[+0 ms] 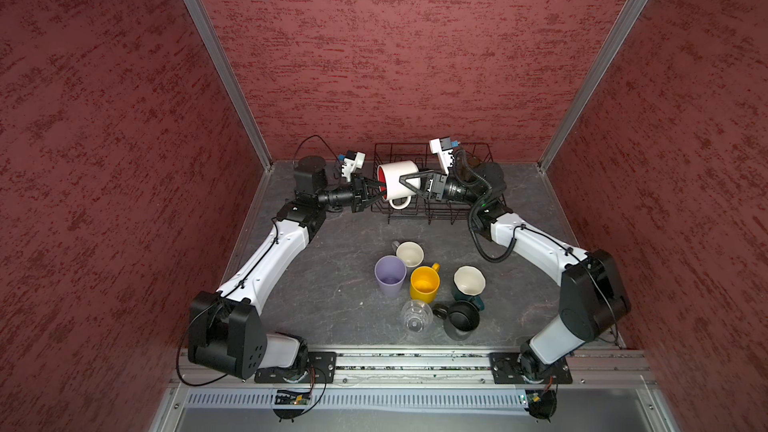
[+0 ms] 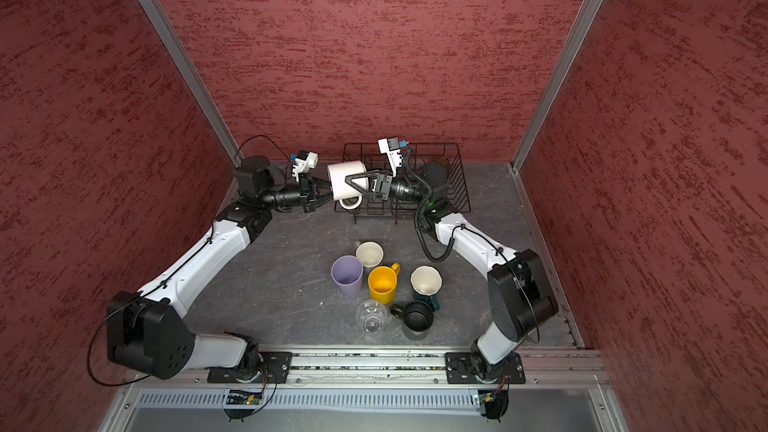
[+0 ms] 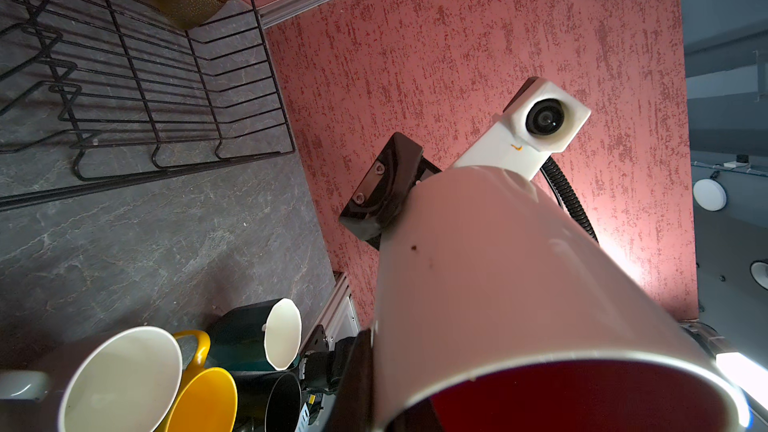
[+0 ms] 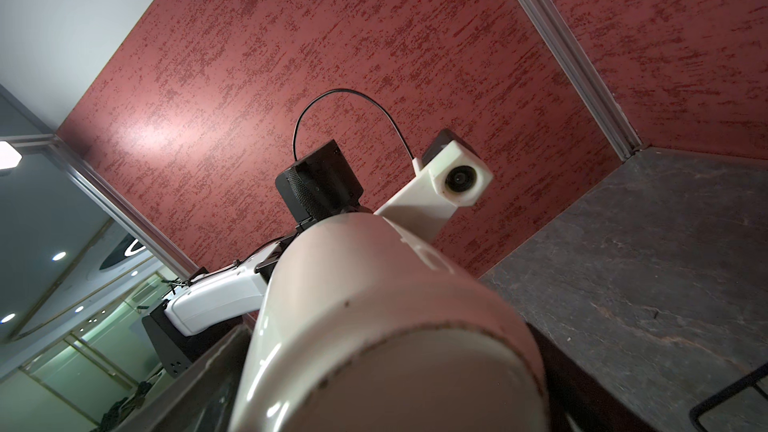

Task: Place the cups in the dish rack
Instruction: 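Grasp the white mug's body with the right gripper beside the left gripper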

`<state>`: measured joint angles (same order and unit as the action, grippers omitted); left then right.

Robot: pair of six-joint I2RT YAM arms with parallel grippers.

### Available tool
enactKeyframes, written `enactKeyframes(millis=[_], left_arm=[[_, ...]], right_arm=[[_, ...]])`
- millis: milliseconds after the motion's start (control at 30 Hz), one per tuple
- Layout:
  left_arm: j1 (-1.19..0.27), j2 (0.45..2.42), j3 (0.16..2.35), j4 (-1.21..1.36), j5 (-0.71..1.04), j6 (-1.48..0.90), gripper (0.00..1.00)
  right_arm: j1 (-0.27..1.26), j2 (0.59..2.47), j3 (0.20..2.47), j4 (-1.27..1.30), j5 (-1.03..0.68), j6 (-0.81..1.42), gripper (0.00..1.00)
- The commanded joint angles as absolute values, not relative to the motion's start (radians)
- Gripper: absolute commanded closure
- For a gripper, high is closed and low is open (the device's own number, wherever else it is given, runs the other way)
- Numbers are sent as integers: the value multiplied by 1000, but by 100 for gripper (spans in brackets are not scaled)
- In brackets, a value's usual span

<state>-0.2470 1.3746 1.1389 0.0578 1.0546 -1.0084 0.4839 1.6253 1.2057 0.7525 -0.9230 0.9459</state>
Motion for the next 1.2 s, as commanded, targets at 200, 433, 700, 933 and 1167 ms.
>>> enactKeyframes(millis=[200, 433, 700, 933, 1167], left_arm=[[-262, 1376, 1181, 152, 1095, -1014, 100], [-263, 1383, 1186, 181, 1105, -1037, 100], [-268, 1384, 1183, 183, 1107, -1037, 100], [-269, 1390, 1185, 184, 1107, -1039, 100], [-268, 1408, 1202, 181, 1101, -1043, 100]], right_arm=[[509, 1653, 1256, 750, -933, 966, 10], [527, 1656, 1261, 710, -929, 949, 7], [535, 1649, 1271, 623, -903, 894, 5], [536, 1640, 1276, 554, -879, 856, 21], [536, 1618, 1273, 502, -829, 826, 35]])
